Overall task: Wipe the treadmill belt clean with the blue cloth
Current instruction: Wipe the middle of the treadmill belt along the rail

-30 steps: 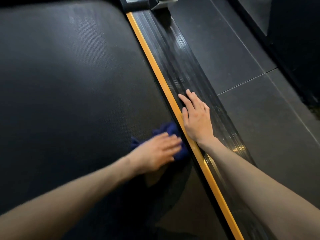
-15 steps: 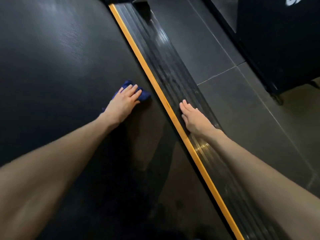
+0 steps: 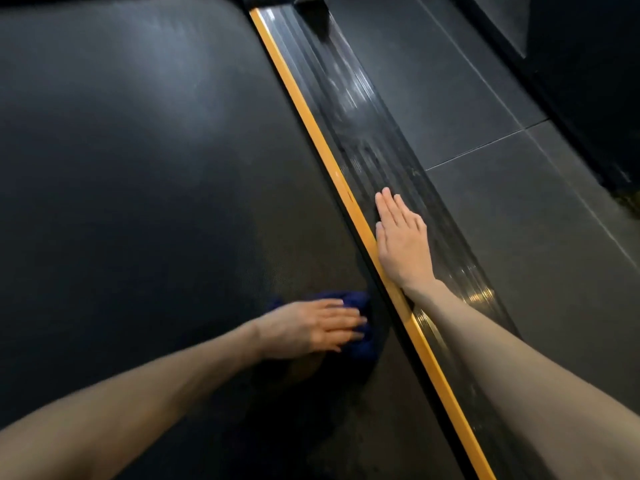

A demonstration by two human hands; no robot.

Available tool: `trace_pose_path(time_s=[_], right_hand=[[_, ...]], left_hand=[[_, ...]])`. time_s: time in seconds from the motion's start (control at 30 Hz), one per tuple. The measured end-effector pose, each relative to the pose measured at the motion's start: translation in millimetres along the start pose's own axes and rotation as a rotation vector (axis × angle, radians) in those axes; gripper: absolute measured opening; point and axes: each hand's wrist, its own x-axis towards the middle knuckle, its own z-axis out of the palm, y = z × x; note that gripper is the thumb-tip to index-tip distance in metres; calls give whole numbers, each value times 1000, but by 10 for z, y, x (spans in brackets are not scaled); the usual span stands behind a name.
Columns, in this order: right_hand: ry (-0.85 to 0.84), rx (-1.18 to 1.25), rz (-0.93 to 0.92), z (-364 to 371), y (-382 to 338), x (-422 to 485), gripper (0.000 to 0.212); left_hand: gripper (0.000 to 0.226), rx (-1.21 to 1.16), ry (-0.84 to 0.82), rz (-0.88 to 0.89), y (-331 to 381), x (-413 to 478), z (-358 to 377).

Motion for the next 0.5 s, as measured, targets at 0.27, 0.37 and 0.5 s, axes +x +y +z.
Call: trace_pose_path(time_s=[0.27, 0.37, 0.5], right_hand=[[56, 21, 7, 72, 22, 15, 49], [64, 39, 7, 69, 11, 5, 49], [84, 43, 2, 66, 27, 10, 50]], left_hand=[[42, 20, 233, -842, -1265, 51, -336], [41, -15, 207, -417, -546, 169, 38], [45, -102, -54, 34, 2, 145, -42]])
